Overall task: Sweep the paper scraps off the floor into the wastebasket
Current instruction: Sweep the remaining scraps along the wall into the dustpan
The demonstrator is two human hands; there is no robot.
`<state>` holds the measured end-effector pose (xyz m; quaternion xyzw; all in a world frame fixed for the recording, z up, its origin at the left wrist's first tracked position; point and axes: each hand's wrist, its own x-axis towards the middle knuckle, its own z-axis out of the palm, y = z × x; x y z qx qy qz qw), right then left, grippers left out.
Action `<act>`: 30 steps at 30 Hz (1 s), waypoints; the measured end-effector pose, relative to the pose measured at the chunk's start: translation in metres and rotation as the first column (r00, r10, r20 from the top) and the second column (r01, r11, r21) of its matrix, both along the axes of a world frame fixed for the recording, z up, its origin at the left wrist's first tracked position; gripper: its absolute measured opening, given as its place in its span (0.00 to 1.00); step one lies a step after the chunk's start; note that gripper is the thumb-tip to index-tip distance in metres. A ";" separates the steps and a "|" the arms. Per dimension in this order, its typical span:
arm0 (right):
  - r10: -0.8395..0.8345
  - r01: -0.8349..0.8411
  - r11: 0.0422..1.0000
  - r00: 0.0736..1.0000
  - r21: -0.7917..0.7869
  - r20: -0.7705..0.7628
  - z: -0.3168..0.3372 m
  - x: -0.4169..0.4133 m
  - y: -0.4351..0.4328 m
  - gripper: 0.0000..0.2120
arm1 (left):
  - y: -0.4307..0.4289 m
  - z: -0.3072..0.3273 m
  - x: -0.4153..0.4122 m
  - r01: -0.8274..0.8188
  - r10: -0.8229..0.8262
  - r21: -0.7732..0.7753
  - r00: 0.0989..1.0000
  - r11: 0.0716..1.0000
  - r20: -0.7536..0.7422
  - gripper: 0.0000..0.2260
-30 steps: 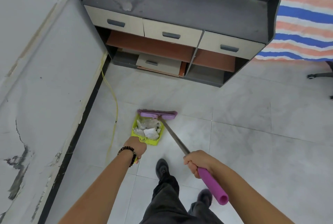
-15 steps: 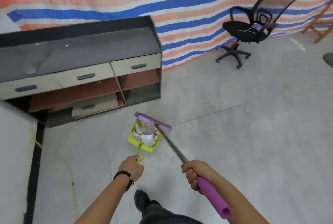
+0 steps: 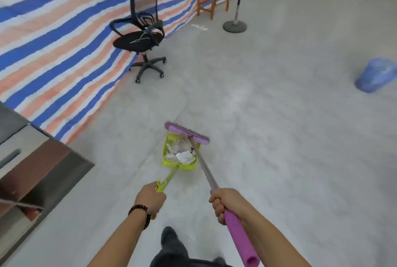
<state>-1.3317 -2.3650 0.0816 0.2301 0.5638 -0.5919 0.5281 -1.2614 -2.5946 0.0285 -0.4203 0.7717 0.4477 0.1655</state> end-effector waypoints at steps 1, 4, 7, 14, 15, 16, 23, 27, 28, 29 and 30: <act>-0.041 0.041 0.999 0.999 0.004 0.002 0.000 -0.013 0.013 0.05 | 0.010 -0.001 -0.021 0.034 -0.034 0.007 0.999 0.999 -0.004 0.10; -0.179 0.179 0.984 0.984 0.024 0.022 -0.003 -0.058 0.049 0.07 | 0.039 -0.005 -0.085 0.134 -0.134 0.033 0.991 0.990 -0.012 0.10; -0.331 0.329 0.943 0.942 0.042 0.055 -0.007 -0.109 0.079 0.07 | 0.063 -0.016 -0.158 0.229 -0.229 0.062 0.973 0.971 -0.016 0.11; -0.583 0.574 0.812 0.804 0.104 0.113 0.001 -0.248 0.138 0.07 | 0.123 -0.022 -0.345 0.455 -0.459 0.126 0.888 0.881 0.002 0.08; -0.607 0.598 0.794 0.787 0.107 0.109 0.004 -0.266 0.146 0.08 | 0.132 -0.019 -0.372 0.487 -0.492 0.132 0.871 0.863 0.004 0.09; -0.633 0.624 0.774 0.767 0.106 0.103 0.005 -0.283 0.153 0.08 | 0.142 -0.017 -0.399 0.520 -0.525 0.139 0.851 0.843 0.001 0.09; -0.806 0.803 0.591 0.587 0.072 0.075 0.010 -0.375 0.221 0.10 | 0.233 0.002 -0.565 0.761 -0.764 0.090 0.645 0.643 0.015 0.11; -0.872 0.874 0.486 0.484 0.019 0.068 0.005 -0.429 0.268 0.08 | 0.297 -0.003 -0.644 0.824 -0.825 0.059 0.565 0.564 0.008 0.15; -0.881 0.883 0.469 0.468 0.004 0.070 0.002 -0.444 0.283 0.08 | 0.314 -0.007 -0.665 0.830 -0.832 0.063 0.554 0.553 0.005 0.16; -0.891 0.894 0.449 0.448 -0.007 0.072 -0.001 -0.462 0.299 0.08 | 0.333 -0.012 -0.688 0.836 -0.838 0.065 0.546 0.545 0.004 0.17; -0.901 0.904 0.427 0.426 -0.013 0.078 -0.004 -0.480 0.317 0.08 | 0.353 -0.016 -0.710 0.837 -0.839 0.063 0.544 0.543 0.003 0.16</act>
